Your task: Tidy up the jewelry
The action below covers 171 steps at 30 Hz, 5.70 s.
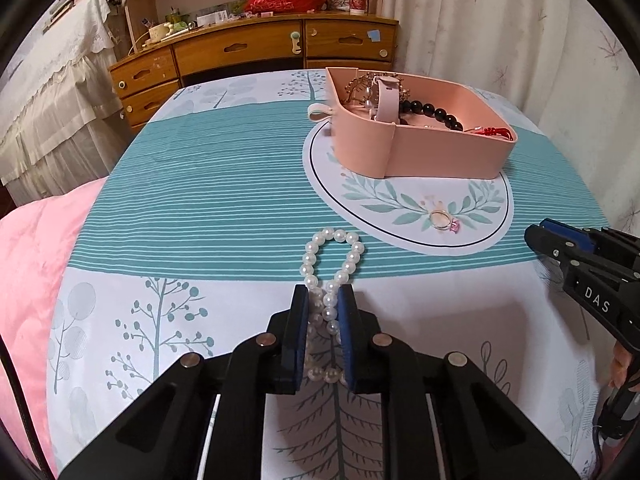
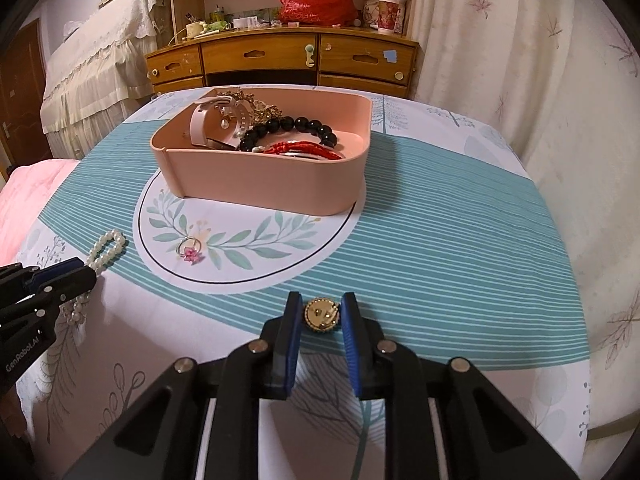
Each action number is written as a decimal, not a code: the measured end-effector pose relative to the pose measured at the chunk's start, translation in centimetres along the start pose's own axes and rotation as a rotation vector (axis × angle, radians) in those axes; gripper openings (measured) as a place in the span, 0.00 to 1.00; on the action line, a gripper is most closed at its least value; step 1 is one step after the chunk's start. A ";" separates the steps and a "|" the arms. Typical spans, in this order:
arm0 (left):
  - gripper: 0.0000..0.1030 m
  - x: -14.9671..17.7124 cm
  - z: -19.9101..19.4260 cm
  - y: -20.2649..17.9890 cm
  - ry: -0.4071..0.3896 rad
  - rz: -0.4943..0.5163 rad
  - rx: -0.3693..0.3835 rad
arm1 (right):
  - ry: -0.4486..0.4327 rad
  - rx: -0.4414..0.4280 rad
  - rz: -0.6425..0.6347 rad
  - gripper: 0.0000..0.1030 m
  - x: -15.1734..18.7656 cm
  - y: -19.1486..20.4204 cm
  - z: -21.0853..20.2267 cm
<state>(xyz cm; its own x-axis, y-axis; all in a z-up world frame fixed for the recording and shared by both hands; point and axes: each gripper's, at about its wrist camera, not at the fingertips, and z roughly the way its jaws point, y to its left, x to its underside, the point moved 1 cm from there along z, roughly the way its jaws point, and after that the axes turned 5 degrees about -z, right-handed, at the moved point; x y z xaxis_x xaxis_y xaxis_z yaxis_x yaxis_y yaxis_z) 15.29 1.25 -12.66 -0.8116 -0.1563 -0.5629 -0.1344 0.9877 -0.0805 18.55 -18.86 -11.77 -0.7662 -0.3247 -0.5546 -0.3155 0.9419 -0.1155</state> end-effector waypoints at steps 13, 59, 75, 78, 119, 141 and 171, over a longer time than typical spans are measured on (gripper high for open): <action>0.05 -0.6 -1.2 1.4 0.064 -0.086 0.093 | 0.017 -0.025 0.016 0.19 0.2 -0.3 0.0; 0.05 -17.6 -6.8 -5.4 -0.214 0.098 0.299 | -0.194 -0.085 -0.071 0.19 -12.1 -1.1 -4.6; 0.77 -19.4 -1.1 -3.0 -0.106 -0.066 0.274 | -0.065 -0.119 -0.009 0.31 -12.4 -1.6 0.2; 0.83 -19.5 -1.5 -2.1 -0.086 -0.069 0.213 | -0.063 -0.134 0.011 0.32 -12.3 -1.5 0.0; 0.90 -8.2 0.8 5.6 0.050 -0.170 0.073 | 0.129 -0.159 -0.103 0.11 -5.3 6.7 2.7; 0.90 -7.5 0.4 4.5 0.076 -0.130 0.069 | -0.086 -0.195 -0.037 0.08 -12.5 3.3 -2.6; 0.90 -2.1 -7.9 0.8 0.162 -0.069 0.043 | 0.152 -0.032 0.260 0.82 -1.4 -0.1 -8.9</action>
<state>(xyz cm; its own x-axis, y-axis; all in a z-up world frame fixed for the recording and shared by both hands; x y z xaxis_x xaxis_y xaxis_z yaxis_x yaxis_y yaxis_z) 12.39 2.32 -4.99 -0.8830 -0.2195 -0.4149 -0.1711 0.9736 -0.1509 14.69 -19.30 -3.65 -0.8978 -0.0840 -0.4322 -0.1130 0.9927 0.0416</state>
